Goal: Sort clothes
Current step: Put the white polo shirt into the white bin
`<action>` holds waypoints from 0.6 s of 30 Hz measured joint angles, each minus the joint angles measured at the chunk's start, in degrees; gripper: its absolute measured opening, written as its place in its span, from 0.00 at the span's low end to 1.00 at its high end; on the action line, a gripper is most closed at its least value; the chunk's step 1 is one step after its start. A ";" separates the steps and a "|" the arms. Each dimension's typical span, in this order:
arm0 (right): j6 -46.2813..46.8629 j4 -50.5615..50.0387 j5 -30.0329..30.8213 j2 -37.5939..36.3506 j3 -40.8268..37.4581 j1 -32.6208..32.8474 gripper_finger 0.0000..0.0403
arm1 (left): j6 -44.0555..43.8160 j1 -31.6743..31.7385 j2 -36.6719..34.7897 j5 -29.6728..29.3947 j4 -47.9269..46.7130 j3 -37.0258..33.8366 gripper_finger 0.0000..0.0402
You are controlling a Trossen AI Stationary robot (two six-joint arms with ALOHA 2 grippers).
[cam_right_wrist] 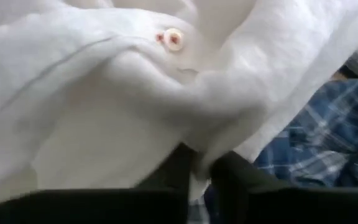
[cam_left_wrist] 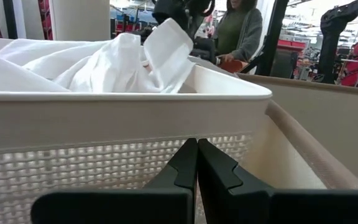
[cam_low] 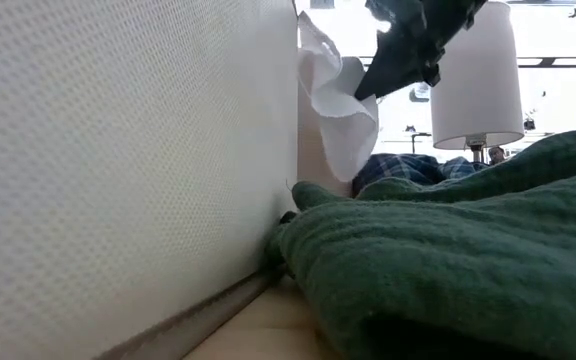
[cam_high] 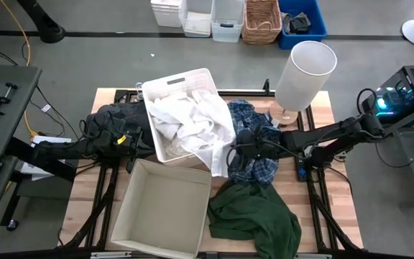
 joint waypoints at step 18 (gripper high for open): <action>-15.46 -6.69 -16.89 -1.40 26.86 1.39 0.00 | 0.00 -0.02 0.02 0.17 0.01 0.00 0.00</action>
